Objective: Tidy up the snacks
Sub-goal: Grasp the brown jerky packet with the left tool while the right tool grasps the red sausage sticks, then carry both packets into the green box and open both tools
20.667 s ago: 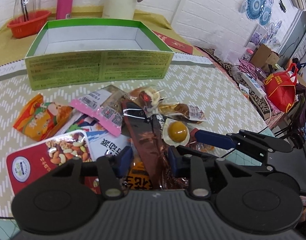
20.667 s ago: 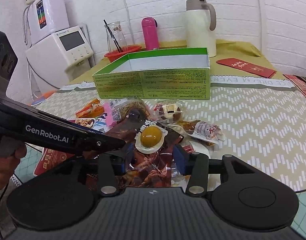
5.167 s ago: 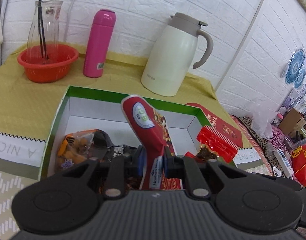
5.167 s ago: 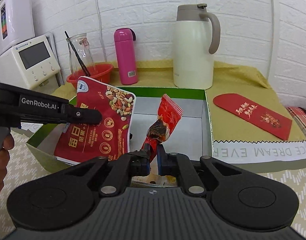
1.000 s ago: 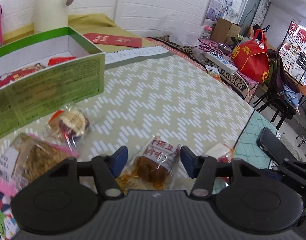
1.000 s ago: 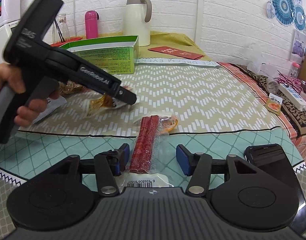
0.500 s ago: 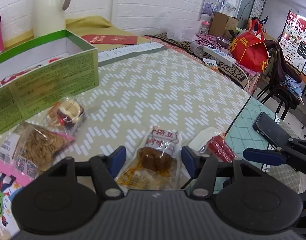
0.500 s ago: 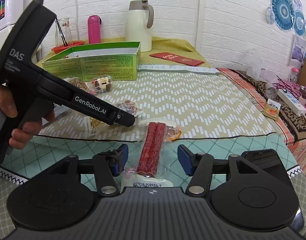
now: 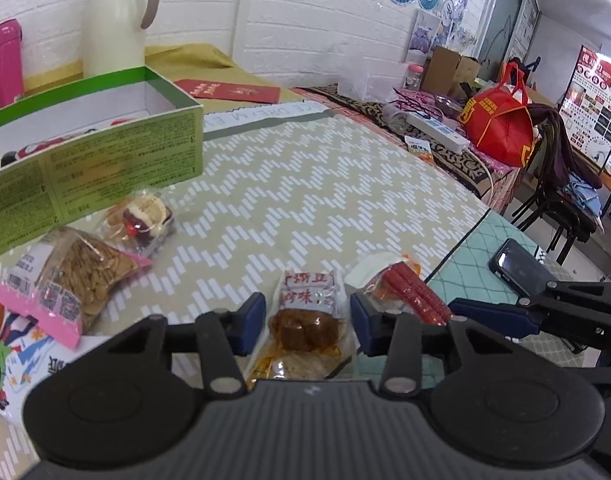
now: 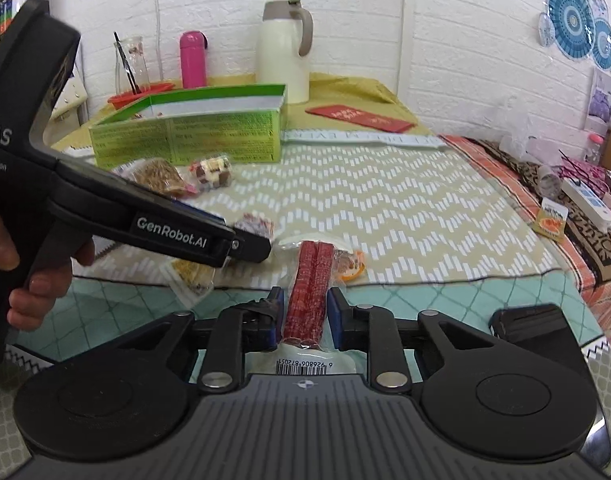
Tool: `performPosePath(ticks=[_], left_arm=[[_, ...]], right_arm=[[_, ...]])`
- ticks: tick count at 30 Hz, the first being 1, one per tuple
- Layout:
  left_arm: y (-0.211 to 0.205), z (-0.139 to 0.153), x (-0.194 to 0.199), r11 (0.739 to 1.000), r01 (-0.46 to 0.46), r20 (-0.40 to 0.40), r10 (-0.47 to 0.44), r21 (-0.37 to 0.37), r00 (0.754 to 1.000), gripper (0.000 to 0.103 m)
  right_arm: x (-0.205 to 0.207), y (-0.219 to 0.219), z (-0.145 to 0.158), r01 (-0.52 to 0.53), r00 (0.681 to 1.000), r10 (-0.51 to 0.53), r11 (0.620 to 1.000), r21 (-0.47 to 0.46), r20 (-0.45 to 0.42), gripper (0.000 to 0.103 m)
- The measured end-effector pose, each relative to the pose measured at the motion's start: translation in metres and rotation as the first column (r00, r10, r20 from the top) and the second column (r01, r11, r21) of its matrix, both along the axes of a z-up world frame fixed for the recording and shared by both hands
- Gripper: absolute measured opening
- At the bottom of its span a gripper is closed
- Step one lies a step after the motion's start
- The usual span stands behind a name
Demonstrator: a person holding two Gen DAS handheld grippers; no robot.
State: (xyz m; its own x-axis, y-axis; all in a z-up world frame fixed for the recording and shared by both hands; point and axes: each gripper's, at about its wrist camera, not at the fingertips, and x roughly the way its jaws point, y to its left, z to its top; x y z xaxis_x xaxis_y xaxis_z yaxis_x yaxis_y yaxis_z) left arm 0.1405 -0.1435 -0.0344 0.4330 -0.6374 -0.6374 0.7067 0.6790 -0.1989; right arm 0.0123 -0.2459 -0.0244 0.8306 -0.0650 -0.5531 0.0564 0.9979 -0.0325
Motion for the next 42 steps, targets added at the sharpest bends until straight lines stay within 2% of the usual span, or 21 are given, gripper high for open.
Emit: performPosePath(ticks=[4,10,14,19,23,26,30,36,42], left_arm=[[0.027,0.020,0.002,0.996,-0.064,-0.002,0.064,-0.064,0.998,0.043],[0.070,0.071,0.012,0.977,-0.168,0.096,0.181,-0.133,0.979,0.043],[0.091,0.096,0.031,0.957,-0.245,0.148,0.267,-0.154,0.952,0.043],[0.107,0.112,0.067,0.925,-0.351,0.201,0.376,-0.148,0.905,0.043],[0.116,0.113,0.104,0.899,-0.403,0.159,0.429,-0.173,0.889,0.043],[0.116,0.108,0.130,0.884,-0.441,0.180,0.464,-0.155,0.867,0.043],[0.118,0.093,0.162,0.875,-0.462,0.127,0.480,-0.146,0.868,0.043],[0.116,0.068,0.194,0.870,-0.481,0.095,0.491,-0.111,0.866,0.043],[0.113,0.047,0.213,0.870,-0.486,0.064,0.492,-0.081,0.868,0.043]], right_arm=[[0.006,0.005,0.027,-0.048,0.996,0.048,0.999,-0.011,0.074,0.040],[0.039,0.020,0.067,-0.156,0.973,0.158,0.987,-0.022,0.166,0.040],[0.075,0.030,0.080,-0.207,0.960,0.210,0.978,-0.035,0.187,0.039],[0.123,0.039,0.088,-0.249,0.953,0.250,0.968,-0.024,0.171,0.038],[0.161,0.038,0.086,-0.242,0.956,0.239,0.970,-0.007,0.168,0.038],[0.191,0.035,0.079,-0.224,0.961,0.221,0.975,-0.001,0.163,0.039],[0.222,0.032,0.065,-0.204,0.967,0.202,0.979,0.002,0.156,0.039],[0.256,0.031,0.042,-0.204,0.970,0.202,0.979,-0.004,0.134,0.039],[0.277,0.032,0.025,-0.202,0.975,0.200,0.979,0.003,0.100,0.039]])
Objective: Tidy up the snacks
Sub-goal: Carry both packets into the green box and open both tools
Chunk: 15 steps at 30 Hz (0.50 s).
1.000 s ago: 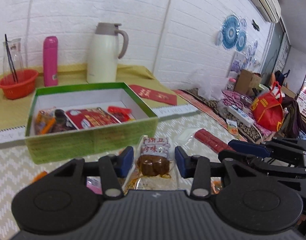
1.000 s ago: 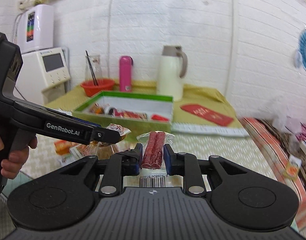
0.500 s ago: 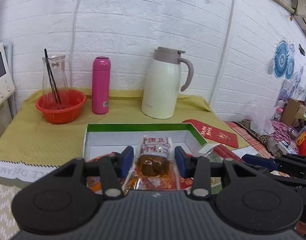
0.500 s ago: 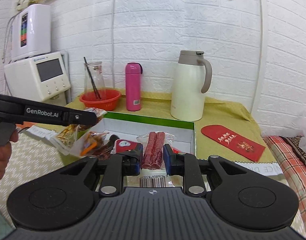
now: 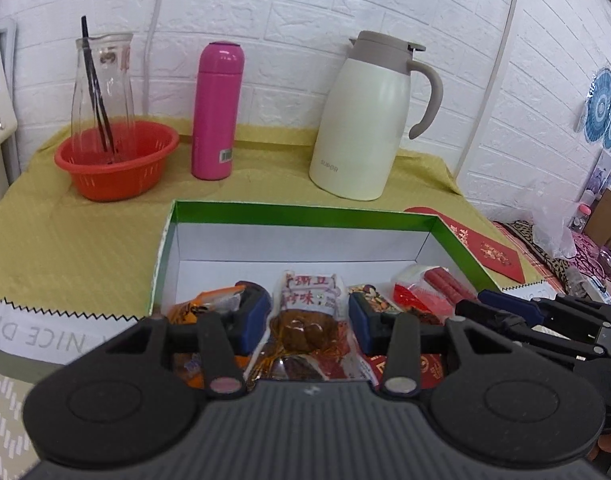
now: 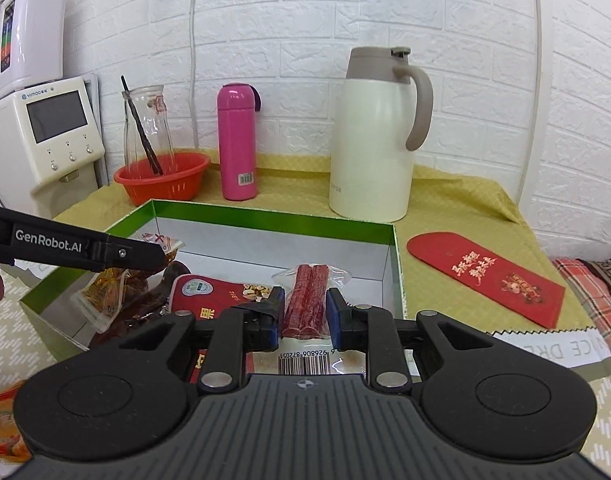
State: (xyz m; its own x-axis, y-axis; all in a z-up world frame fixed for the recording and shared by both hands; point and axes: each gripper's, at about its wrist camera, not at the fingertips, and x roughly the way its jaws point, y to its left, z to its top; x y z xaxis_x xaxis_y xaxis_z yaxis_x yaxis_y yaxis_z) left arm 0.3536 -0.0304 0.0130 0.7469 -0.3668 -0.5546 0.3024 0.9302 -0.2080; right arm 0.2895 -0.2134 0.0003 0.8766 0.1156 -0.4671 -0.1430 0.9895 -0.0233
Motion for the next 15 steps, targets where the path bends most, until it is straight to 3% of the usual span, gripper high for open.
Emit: performPosePath(ticks=[6,7,8,9,10,13,15], left_arm=[[-0.004,-0.012,0.005,1.000,0.023,-0.014,-0.023,0.009,1.000,0.047],[-0.004,-0.012,0.003,1.000,0.023,0.000,-0.023,0.007,1.000,0.055],[-0.004,-0.011,0.001,1.000,0.028,0.018,-0.028,0.002,0.999,0.071],[-0.003,-0.009,-0.003,0.999,0.032,0.047,-0.032,-0.012,0.998,0.073],[-0.002,-0.007,-0.007,0.999,0.033,0.068,-0.031,-0.022,0.997,0.076],[-0.001,0.000,-0.018,0.999,-0.025,0.098,0.028,-0.030,0.995,0.102],[-0.002,0.005,-0.025,0.999,-0.049,0.118,0.049,-0.009,0.992,0.102]], right_arm=[[0.009,0.003,-0.013,-0.016,1.000,0.015,1.000,-0.026,-0.022,0.040],[0.008,0.003,-0.013,-0.020,1.000,0.019,0.999,-0.031,-0.015,0.046],[0.008,0.004,-0.013,-0.024,1.000,0.024,0.999,-0.038,-0.004,0.052],[0.006,0.005,-0.013,-0.031,1.000,0.031,0.998,-0.046,0.002,0.071],[0.004,0.005,-0.012,-0.038,0.999,0.038,0.998,-0.052,0.011,0.099],[-0.005,0.008,-0.009,-0.036,0.997,0.041,0.997,-0.075,0.058,0.103],[-0.011,0.010,-0.005,-0.031,0.997,0.036,0.996,-0.081,0.065,0.103]])
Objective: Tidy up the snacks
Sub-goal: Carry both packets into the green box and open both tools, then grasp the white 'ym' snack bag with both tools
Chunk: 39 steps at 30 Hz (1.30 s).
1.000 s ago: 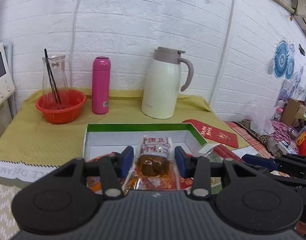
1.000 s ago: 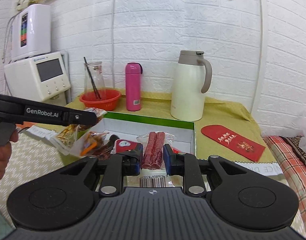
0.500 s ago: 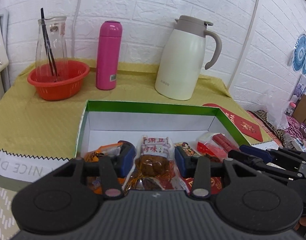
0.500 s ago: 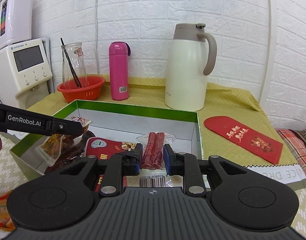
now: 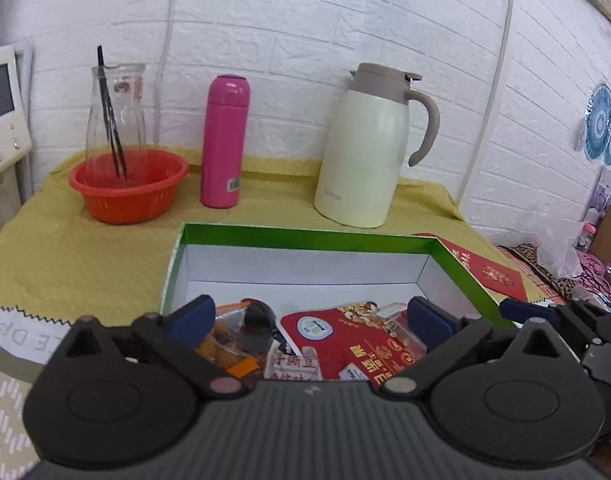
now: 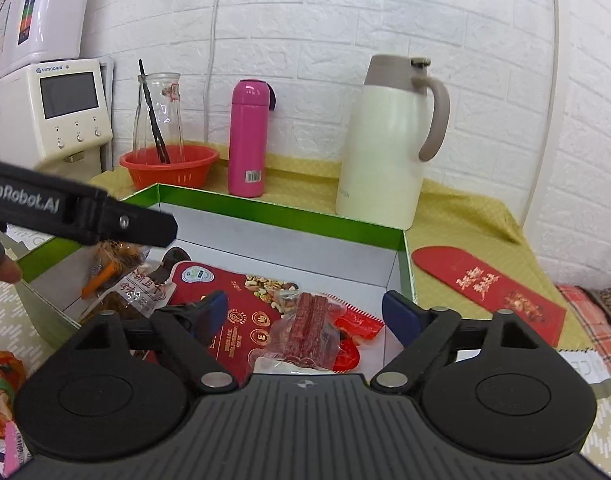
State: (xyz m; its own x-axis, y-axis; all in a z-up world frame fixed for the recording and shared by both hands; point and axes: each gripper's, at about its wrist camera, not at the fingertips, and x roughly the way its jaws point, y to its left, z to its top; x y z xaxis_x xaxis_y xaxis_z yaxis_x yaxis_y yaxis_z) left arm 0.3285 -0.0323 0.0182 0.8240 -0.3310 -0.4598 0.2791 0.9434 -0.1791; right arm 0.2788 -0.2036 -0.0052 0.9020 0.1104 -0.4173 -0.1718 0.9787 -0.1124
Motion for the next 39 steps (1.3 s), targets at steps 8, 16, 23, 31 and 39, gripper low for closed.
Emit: performPosePath(ticks=[8,16,23,31,39], left_arm=[[0.004,0.020,-0.038,0.999,-0.012,0.014,0.011,0.031,1.000,0.102],[0.020,0.048,-0.106,1.000,0.009,0.011,-0.009,-0.001,1.000,0.102],[0.041,0.038,-0.161,1.000,-0.010,-0.040,0.009,-0.030,0.999,0.102],[0.062,-0.019,-0.207,0.993,-0.012,-0.166,-0.007,-0.117,0.986,0.102],[0.071,-0.046,-0.234,0.994,-0.055,-0.204,0.036,-0.089,0.978,0.102]], right_arm=[[-0.033,0.007,0.019,-0.014,1.000,0.014,1.000,-0.004,-0.007,0.103],[-0.096,0.010,0.055,-0.004,1.000,0.003,0.999,0.038,0.026,0.103],[-0.158,0.009,0.048,-0.021,1.000,0.019,0.995,0.097,0.018,0.103],[-0.210,0.017,-0.008,-0.056,0.991,0.081,0.973,0.224,-0.104,0.103],[-0.201,0.053,-0.042,-0.074,0.973,0.116,0.975,0.207,-0.200,0.103]])
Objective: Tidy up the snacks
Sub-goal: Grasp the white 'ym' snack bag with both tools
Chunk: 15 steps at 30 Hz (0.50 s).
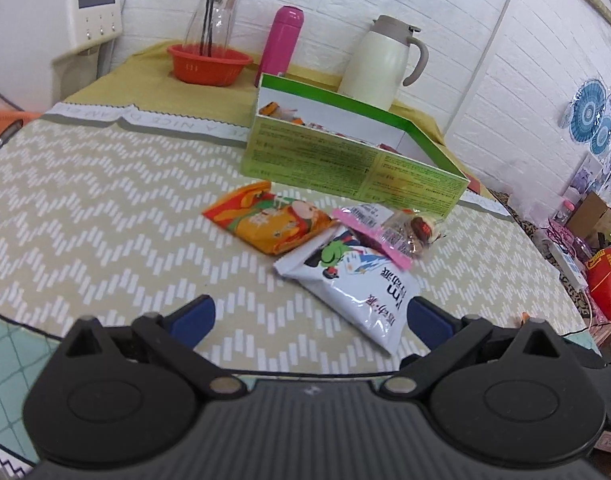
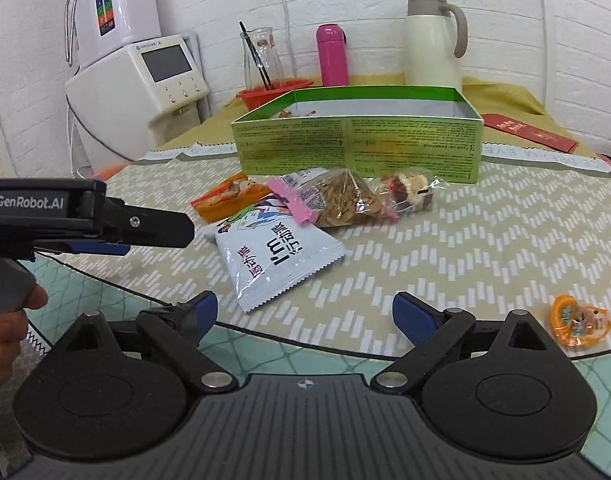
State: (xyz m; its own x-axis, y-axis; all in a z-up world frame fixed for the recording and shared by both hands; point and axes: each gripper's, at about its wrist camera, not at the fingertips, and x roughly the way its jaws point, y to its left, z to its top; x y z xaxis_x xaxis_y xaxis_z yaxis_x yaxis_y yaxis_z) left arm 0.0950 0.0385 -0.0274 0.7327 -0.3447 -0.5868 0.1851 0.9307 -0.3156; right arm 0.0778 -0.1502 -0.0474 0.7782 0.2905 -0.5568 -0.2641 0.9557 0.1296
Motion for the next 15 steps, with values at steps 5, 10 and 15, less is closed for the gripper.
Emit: performPosePath(ticks=[5,10,15], left_arm=[[0.014,0.006,-0.004,1.000,-0.014,0.014,0.015,-0.013,1.000,0.102],[0.017,0.007,0.000,1.000,0.001,0.013,-0.001,-0.029,1.000,0.102],[0.003,0.005,0.007,0.997,0.069,0.007,-0.069,-0.043,0.998,0.102]], right_arm=[[0.016,0.029,-0.005,-0.018,1.000,0.018,0.998,-0.063,0.010,0.103],[0.017,0.033,-0.004,-0.010,1.000,0.012,0.994,-0.110,0.020,0.043],[0.001,0.008,-0.001,-0.036,0.999,0.036,0.995,-0.093,-0.002,0.020]])
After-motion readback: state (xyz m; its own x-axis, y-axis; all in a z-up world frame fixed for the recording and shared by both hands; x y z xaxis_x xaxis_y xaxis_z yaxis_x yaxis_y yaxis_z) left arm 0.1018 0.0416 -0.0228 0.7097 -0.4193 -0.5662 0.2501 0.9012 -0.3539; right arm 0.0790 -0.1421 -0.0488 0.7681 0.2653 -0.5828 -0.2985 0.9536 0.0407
